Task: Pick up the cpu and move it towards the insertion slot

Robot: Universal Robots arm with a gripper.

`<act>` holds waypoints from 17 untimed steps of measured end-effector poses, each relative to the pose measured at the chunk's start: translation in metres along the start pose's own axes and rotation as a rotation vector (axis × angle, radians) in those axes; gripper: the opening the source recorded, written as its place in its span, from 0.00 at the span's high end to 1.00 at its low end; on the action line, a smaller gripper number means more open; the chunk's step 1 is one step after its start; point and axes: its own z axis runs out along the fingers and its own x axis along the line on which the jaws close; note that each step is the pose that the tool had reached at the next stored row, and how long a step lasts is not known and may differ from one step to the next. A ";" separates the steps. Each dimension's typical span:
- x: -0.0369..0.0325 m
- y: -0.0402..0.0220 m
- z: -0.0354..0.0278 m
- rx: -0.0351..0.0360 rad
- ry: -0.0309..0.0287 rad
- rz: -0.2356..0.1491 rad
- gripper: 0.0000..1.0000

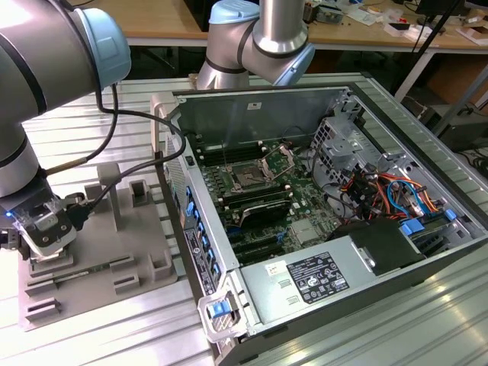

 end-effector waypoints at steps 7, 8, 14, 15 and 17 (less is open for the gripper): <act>0.0000 0.0001 -0.0026 0.0000 -0.0001 0.000 0.45; 0.0000 0.0001 -0.0029 0.0000 0.0000 0.000 0.45; 0.0000 0.0002 -0.0059 0.0000 0.0000 0.000 0.45; 0.0000 0.0002 -0.0063 0.0000 0.0000 0.000 0.45; 0.0000 0.0003 -0.0075 0.0000 0.0000 0.000 0.45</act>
